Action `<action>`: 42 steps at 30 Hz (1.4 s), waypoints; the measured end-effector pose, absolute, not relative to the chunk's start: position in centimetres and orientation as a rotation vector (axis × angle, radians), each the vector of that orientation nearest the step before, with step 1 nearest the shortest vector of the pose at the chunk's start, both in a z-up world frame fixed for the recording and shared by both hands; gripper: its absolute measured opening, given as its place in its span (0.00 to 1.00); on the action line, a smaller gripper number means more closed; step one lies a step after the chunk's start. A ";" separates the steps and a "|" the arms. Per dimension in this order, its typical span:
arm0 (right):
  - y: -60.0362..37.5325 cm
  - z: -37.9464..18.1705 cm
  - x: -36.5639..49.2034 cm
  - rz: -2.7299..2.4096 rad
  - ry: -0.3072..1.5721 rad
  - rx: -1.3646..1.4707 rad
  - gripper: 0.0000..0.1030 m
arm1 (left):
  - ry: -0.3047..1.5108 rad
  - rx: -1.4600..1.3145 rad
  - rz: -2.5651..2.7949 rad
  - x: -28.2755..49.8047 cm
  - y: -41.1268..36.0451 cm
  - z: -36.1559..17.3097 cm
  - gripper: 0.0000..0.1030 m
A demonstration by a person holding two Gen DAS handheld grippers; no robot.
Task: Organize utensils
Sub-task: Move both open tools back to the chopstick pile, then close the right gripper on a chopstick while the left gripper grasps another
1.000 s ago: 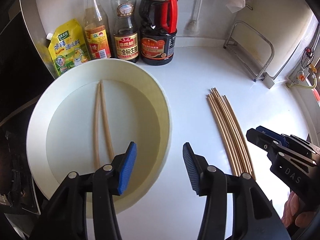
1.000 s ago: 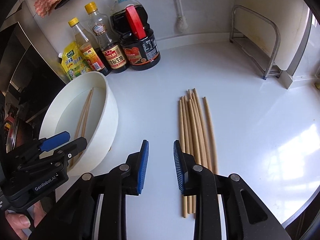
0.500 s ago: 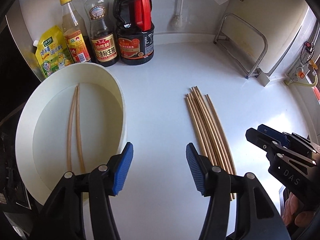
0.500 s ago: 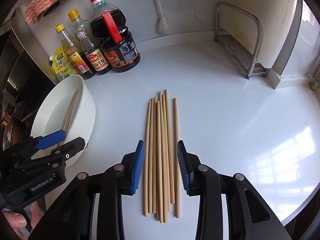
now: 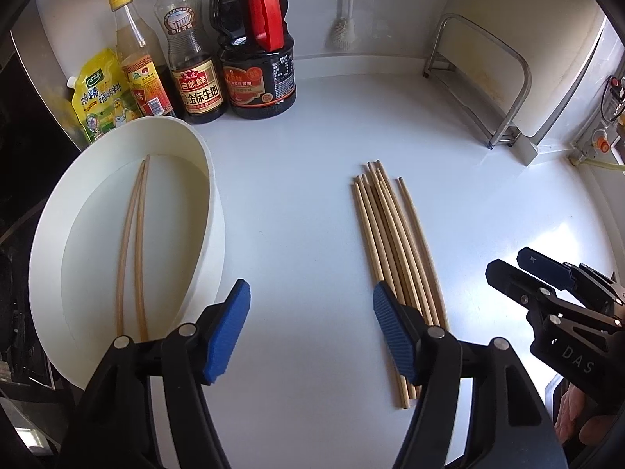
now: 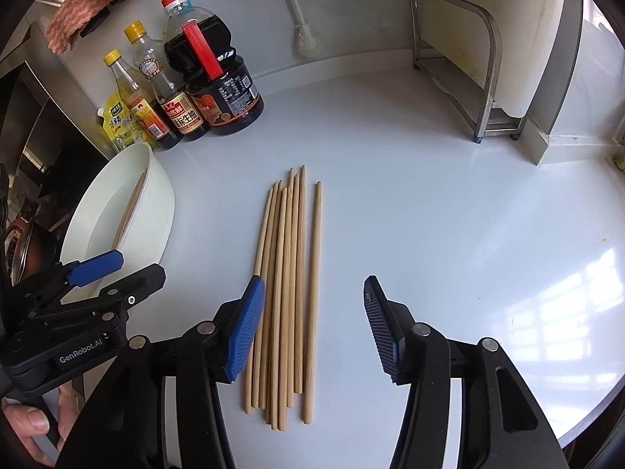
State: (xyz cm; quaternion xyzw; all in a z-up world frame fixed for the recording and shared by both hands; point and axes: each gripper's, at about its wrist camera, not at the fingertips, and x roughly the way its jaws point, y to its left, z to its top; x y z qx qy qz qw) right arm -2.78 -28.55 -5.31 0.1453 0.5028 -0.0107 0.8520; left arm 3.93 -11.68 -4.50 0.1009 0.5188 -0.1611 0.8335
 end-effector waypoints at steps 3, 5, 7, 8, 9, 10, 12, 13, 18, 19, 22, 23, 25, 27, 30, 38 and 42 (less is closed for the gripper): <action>-29.3 -6.0 -3.0 -0.019 1.064 0.307 0.52 | 1.112 0.214 -0.328 3.7 -11.9 -5.1 0.64; -29.8 -6.5 -3.1 -0.024 1.070 0.313 0.53 | 1.120 0.221 -0.319 3.5 -12.1 -5.6 0.65; -30.2 -7.2 -3.0 -0.026 1.080 0.317 0.53 | 1.124 0.217 -0.314 3.5 -12.2 -6.1 0.66; -30.3 -7.5 -3.0 -0.025 1.086 0.314 0.53 | 1.125 0.212 -0.313 3.4 -12.2 -6.3 0.67; -30.3 -7.8 -2.9 -0.026 1.091 0.308 0.53 | 1.123 0.206 -0.312 3.4 -12.3 -6.5 0.68; -30.2 -8.0 -2.9 -0.026 1.096 0.300 0.53 | 1.121 0.201 -0.309 3.4 -12.3 -6.7 0.69; -30.1 -8.6 -2.6 -0.024 1.107 0.281 0.55 | 1.124 0.192 -0.297 3.4 -12.3 -7.2 0.76; -30.0 -9.0 -2.5 -0.020 1.112 0.274 0.56 | 1.126 0.188 -0.291 3.5 -12.2 -7.6 0.77; -29.5 -10.9 -1.8 -0.010 1.139 0.250 0.56 | 1.134 0.191 -0.273 3.8 -12.0 -8.9 0.77; -29.4 -11.1 -1.7 -0.010 1.140 0.248 0.56 | 1.133 0.191 -0.271 3.8 -12.0 -9.1 0.77; -29.2 -12.0 -1.3 -0.010 1.151 0.239 0.56 | 1.134 0.168 -0.282 3.8 -11.8 -9.5 0.77; -29.1 -12.3 -1.2 -0.009 1.157 0.234 0.56 | 1.134 0.164 -0.284 3.8 -11.8 -9.6 0.77; -29.0 -12.4 -1.1 -0.009 1.146 0.215 0.57 | 1.132 0.168 -0.280 3.6 -11.7 -9.8 0.77; -28.7 -12.4 -0.9 -0.008 1.148 0.193 0.57 | 1.134 0.166 -0.283 3.6 -11.8 -9.9 0.77; -28.5 -12.4 -0.8 -0.010 1.145 0.173 0.57 | 1.132 0.173 -0.278 3.6 -11.9 -10.1 0.77; -27.8 -12.3 -0.5 -0.024 1.149 0.086 0.57 | 1.139 0.168 -0.271 3.7 -12.3 -10.5 0.77; -28.2 -12.4 -0.6 -0.030 1.147 0.095 0.57 | 1.142 0.165 -0.278 3.8 -12.7 -10.8 0.77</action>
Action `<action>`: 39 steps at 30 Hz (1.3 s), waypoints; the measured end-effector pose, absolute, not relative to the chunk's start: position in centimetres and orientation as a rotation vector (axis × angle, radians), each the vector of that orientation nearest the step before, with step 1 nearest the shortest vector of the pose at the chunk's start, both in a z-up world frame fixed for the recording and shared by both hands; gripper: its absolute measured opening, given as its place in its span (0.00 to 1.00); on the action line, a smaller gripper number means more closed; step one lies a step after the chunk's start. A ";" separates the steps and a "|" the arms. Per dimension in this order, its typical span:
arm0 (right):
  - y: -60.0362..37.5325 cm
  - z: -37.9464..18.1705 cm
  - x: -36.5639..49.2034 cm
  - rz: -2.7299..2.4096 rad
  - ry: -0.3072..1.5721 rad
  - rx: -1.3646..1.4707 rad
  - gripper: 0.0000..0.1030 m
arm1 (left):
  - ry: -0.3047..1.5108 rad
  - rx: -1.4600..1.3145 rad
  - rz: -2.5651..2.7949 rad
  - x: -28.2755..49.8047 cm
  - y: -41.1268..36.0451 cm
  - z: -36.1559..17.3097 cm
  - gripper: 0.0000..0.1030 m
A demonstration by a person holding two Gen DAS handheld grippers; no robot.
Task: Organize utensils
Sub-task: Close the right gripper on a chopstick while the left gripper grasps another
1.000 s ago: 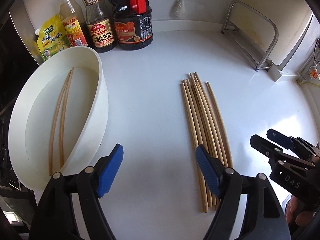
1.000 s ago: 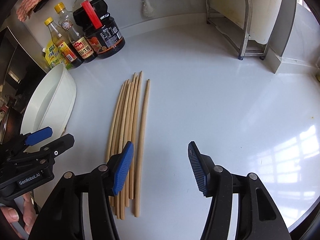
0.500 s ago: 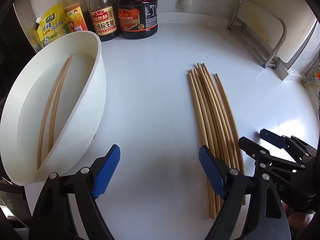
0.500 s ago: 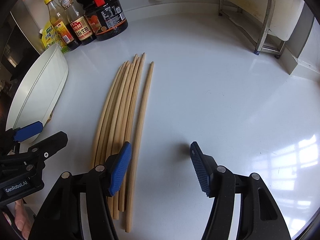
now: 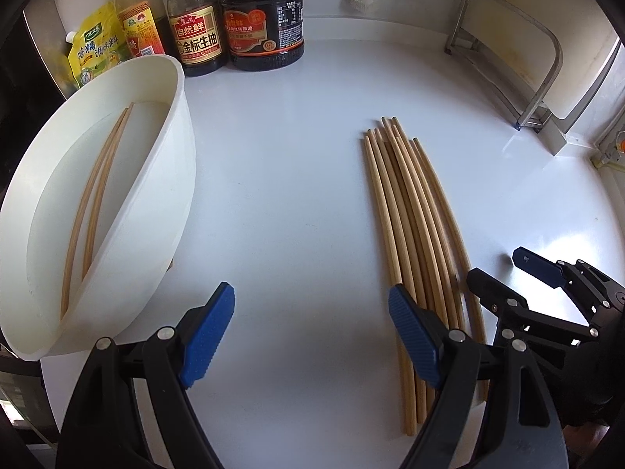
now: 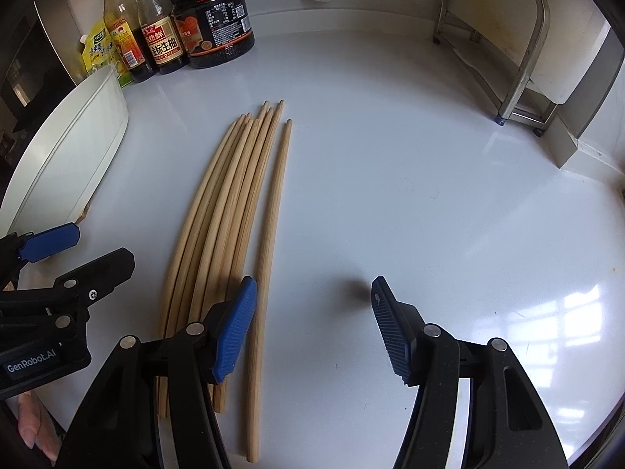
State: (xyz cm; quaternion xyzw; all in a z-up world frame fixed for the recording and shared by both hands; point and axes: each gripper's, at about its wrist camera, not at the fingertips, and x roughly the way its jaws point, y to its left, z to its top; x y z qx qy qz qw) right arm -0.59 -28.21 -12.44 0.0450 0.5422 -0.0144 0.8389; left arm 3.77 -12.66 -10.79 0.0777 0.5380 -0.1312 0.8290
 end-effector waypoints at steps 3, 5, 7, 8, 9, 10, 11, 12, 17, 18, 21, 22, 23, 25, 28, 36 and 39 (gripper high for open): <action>-28.8 -12.5 -0.8 -0.044 1.144 0.099 0.57 | 1.149 0.156 -0.289 3.9 -13.0 -11.2 0.77; -29.3 -12.6 -1.0 -0.051 1.142 0.104 0.57 | 1.148 0.148 -0.294 3.9 -13.2 -11.3 0.77; -29.9 -12.7 -1.2 -0.055 1.139 0.116 0.57 | 1.146 0.140 -0.296 4.0 -13.4 -11.3 0.77; -30.2 -12.7 -1.2 -0.060 1.139 0.122 0.57 | 1.143 0.132 -0.299 4.0 -13.4 -11.4 0.77; -30.5 -12.7 -1.3 -0.067 1.137 0.127 0.57 | 1.141 0.126 -0.302 4.1 -13.5 -11.4 0.77; -30.7 -12.7 -1.2 -0.072 1.136 0.130 0.57 | 1.139 0.127 -0.301 4.1 -13.7 -11.4 0.77; -30.9 -12.7 -1.3 -0.073 1.135 0.133 0.57 | 1.140 0.134 -0.296 4.1 -13.8 -11.5 0.77; -31.0 -12.6 -1.3 -0.070 1.132 0.137 0.57 | 1.142 0.141 -0.292 4.2 -14.0 -11.6 0.77; -31.2 -12.4 -1.3 -0.060 1.122 0.134 0.57 | 1.154 0.158 -0.282 4.6 -14.6 -12.3 0.77; -31.2 -12.3 -1.2 -0.061 1.120 0.135 0.57 | 1.156 0.162 -0.280 4.6 -14.7 -12.4 0.77; -31.4 -12.2 -1.6 -0.058 1.119 0.136 0.57 | 1.158 0.184 -0.272 4.4 -14.8 -12.7 0.77; -31.3 -12.2 -1.6 -0.056 1.119 0.133 0.57 | 1.158 0.186 -0.270 4.4 -14.8 -12.8 0.77; -31.3 -12.3 -1.6 -0.054 1.121 0.131 0.57 | 1.160 0.182 -0.269 4.4 -14.8 -12.8 0.77; -31.2 -12.4 -1.6 -0.051 1.124 0.129 0.57 | 1.172 0.189 -0.256 4.4 -14.8 -13.1 0.77; -30.9 -12.3 -1.7 -0.039 1.120 0.120 0.57 | 1.177 0.186 -0.250 4.0 -14.6 -13.1 0.78; -29.9 -12.7 -1.8 -0.030 1.134 0.066 0.57 | 1.174 0.181 -0.257 3.3 -14.7 -12.8 0.71; -29.2 -12.9 -1.8 -0.037 1.130 0.012 0.57 | 1.168 0.183 -0.265 3.2 -14.8 -12.6 0.59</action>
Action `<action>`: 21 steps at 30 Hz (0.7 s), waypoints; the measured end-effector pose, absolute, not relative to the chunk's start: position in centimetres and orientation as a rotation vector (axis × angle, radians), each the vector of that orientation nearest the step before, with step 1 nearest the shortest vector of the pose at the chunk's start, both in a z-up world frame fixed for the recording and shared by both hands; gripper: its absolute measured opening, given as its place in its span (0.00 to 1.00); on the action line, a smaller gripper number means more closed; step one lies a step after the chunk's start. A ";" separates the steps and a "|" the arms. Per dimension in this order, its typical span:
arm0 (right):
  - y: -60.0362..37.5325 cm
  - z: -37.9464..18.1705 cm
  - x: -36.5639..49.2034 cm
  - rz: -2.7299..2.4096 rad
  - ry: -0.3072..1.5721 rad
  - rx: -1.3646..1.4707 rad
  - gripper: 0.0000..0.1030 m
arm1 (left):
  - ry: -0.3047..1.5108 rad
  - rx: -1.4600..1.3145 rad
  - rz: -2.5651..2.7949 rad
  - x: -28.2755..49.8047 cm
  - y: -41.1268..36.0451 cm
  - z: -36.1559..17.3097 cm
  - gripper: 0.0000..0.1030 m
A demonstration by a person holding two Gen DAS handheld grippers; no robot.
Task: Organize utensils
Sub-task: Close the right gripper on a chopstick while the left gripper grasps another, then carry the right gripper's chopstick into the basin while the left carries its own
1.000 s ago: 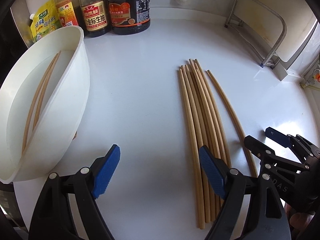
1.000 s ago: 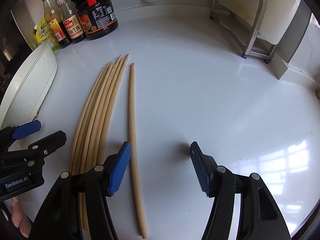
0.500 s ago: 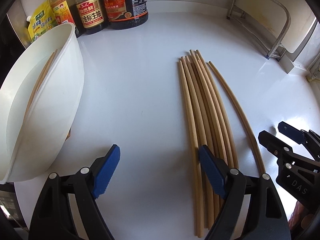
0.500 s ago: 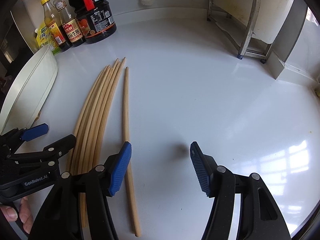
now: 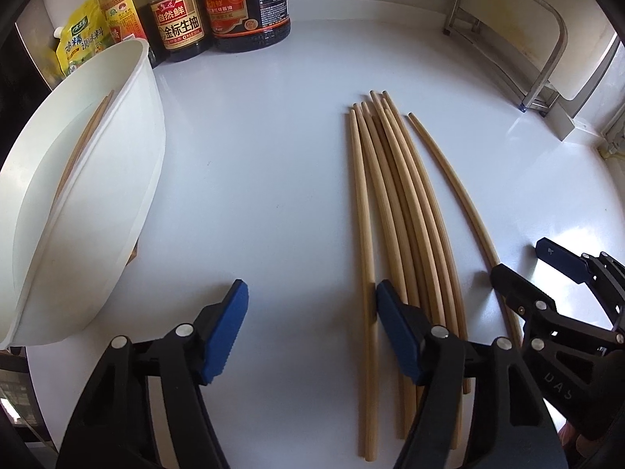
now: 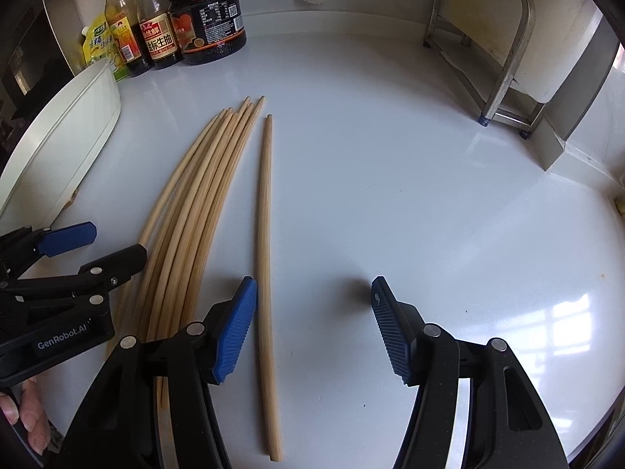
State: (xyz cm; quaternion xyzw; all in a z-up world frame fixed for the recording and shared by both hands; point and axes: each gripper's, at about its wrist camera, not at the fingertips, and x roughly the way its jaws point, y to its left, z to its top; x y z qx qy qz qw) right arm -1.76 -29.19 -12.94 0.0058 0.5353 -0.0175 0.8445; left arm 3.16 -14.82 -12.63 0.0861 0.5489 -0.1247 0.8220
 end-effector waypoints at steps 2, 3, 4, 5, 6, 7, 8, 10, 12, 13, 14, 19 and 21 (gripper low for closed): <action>-28.8 -13.0 -1.8 -0.022 1.123 -0.001 0.56 | 1.165 0.186 -0.276 3.1 -15.0 -12.5 0.45; -28.6 -13.0 -1.8 -0.014 1.117 -0.005 0.51 | 1.165 0.187 -0.281 3.0 -15.2 -12.4 0.41; -28.4 -13.0 -1.9 -0.003 1.112 -0.015 0.42 | 1.165 0.188 -0.285 2.8 -15.2 -12.3 0.34; -28.1 -12.9 -1.9 0.011 1.110 -0.026 0.38 | 1.165 0.189 -0.292 2.7 -15.3 -12.2 0.26; -27.8 -12.9 -2.0 0.024 1.108 -0.036 0.29 | 1.166 0.190 -0.300 2.6 -15.4 -12.2 0.21; -27.5 -12.8 -2.0 0.040 1.109 -0.042 0.22 | 1.170 0.189 -0.308 2.6 -15.5 -12.1 0.12; -27.3 -12.8 -1.9 0.055 1.111 -0.045 0.17 | 1.175 0.187 -0.317 2.5 -15.6 -12.1 0.07; -27.2 -12.8 -1.8 0.064 1.121 -0.047 0.06 | 1.188 0.177 -0.340 2.5 -15.8 -12.1 0.07; -27.5 -12.7 -1.8 0.072 1.129 -0.022 0.06 | 1.211 0.141 -0.392 3.0 -15.7 -12.2 0.07; -27.6 -12.7 -1.8 0.073 1.133 -0.005 0.06 | 1.215 0.133 -0.405 2.9 -15.7 -12.1 0.07; -27.8 -12.6 -1.9 0.075 1.136 0.015 0.06 | 1.210 0.136 -0.411 2.8 -15.8 -11.9 0.07; -28.6 -11.7 -2.2 0.069 1.130 0.105 0.06 | 1.213 0.106 -0.439 2.9 -15.4 -10.7 0.07; -28.7 -11.0 -2.2 0.060 1.120 0.118 0.06 | 1.210 0.102 -0.445 3.1 -15.2 -10.3 0.07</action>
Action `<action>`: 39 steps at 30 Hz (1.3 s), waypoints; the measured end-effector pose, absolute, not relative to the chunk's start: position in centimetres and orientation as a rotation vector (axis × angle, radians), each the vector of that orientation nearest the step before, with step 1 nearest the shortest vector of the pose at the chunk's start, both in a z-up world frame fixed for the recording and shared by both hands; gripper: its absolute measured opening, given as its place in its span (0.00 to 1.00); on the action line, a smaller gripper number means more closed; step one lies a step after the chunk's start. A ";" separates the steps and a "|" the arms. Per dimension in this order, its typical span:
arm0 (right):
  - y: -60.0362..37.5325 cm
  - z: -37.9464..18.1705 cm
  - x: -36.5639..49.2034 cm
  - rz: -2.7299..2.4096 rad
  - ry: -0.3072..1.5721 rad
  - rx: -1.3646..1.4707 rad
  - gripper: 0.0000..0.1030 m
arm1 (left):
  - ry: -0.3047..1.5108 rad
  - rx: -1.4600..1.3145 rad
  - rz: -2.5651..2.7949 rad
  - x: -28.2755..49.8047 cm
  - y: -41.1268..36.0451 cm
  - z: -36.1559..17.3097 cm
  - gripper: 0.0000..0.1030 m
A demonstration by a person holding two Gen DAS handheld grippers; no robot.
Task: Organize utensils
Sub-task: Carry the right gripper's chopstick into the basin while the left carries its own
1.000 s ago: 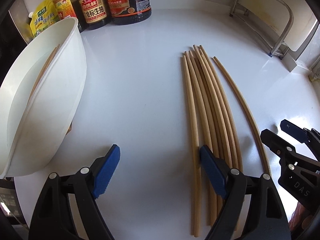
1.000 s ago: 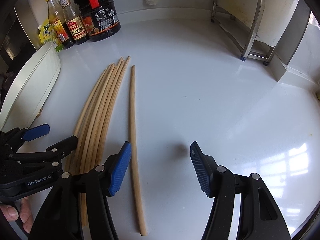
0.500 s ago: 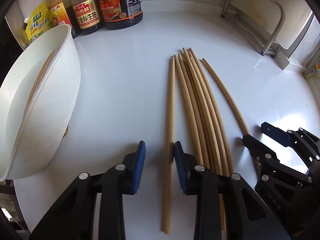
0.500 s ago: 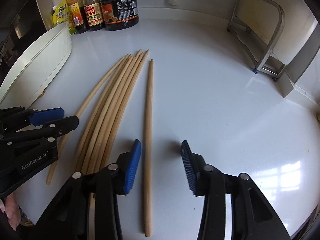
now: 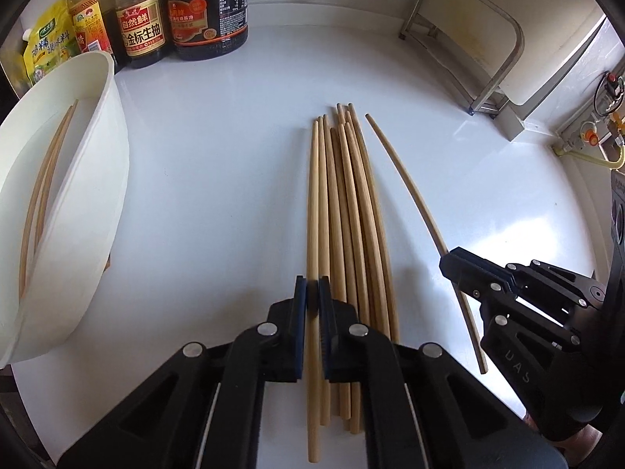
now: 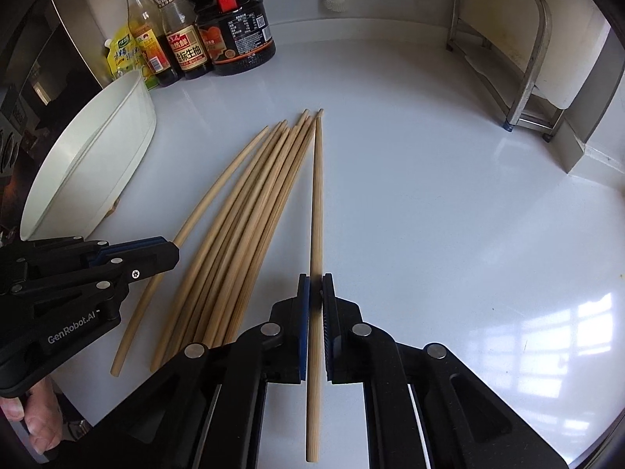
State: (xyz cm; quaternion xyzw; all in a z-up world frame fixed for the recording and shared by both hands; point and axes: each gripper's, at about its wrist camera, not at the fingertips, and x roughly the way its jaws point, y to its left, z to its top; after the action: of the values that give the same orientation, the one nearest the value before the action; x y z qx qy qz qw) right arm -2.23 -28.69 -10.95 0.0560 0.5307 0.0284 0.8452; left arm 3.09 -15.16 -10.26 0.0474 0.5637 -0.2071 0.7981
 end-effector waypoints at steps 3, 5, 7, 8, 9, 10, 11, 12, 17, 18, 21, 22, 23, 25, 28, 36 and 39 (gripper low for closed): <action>-28.6 -9.9 -2.3 0.046 1.107 0.136 0.06 | 1.204 0.093 -0.456 3.5 -14.6 -9.3 0.07; -28.6 -9.0 -2.3 0.038 1.095 0.154 0.06 | 1.193 0.091 -0.463 3.7 -14.3 -8.5 0.07; -28.3 -8.1 -2.4 0.032 1.081 0.168 0.06 | 1.179 0.083 -0.472 3.9 -13.6 -7.6 0.07; -28.1 -7.7 -2.4 0.030 1.074 0.175 0.06 | 1.170 0.079 -0.477 4.0 -13.2 -7.0 0.07; -27.8 -7.2 -2.3 0.028 1.067 0.181 0.06 | 1.160 0.076 -0.480 4.0 -12.9 -6.5 0.07; -27.5 -6.8 -2.2 0.028 1.059 0.186 0.06 | 1.148 0.074 -0.485 4.1 -12.5 -5.9 0.07; -27.1 -6.3 -2.1 0.029 1.051 0.190 0.06 | 1.136 0.070 -0.489 4.2 -12.1 -5.3 0.07; -26.6 -5.7 -1.8 0.032 1.042 0.193 0.06 | 1.123 0.067 -0.492 4.3 -11.7 -4.6 0.07; -23.8 -3.5 -0.5 0.063 1.000 0.196 0.06 | 1.068 0.050 -0.484 5.1 -8.3 -1.6 0.07; -23.0 -3.0 0.0 0.073 0.995 0.195 0.06 | 1.060 0.048 -0.476 5.4 -7.5 -1.2 0.07; -20.1 -1.9 1.8 0.113 0.984 0.191 0.06 | 1.039 0.034 -0.439 6.5 -4.5 -0.2 0.07; -19.1 -1.6 2.5 0.128 0.979 0.188 0.06 | 1.036 0.026 -0.424 6.9 -3.5 0.1 0.07; -18.0 -1.2 3.1 0.142 0.975 0.183 0.06 | 1.032 0.019 -0.410 7.3 -2.4 0.2 0.07; -16.0 -0.8 4.3 0.168 0.967 0.173 0.06 | 1.031 0.005 -0.378 8.3 -0.1 0.4 0.07; -12.8 -0.6 6.0 0.210 0.967 0.166 0.06 | 1.031 -0.009 -0.331 9.3 3.2 0.2 0.07; -5.2 -2.6 10.1 0.277 1.022 0.150 0.06 | 1.057 -0.013 -0.256 12.5 9.5 -1.7 0.07; -3.6 -4.0 11.2 0.278 1.060 0.160 0.06 | 1.077 -0.010 -0.255 13.5 10.6 -2.7 0.07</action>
State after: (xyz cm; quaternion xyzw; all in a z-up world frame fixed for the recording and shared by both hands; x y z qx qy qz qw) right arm 11.19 -3.64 -4.01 0.0759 0.5032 0.1319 0.8507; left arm 13.51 10.56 -2.74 -0.0047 0.5112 -0.1212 0.8508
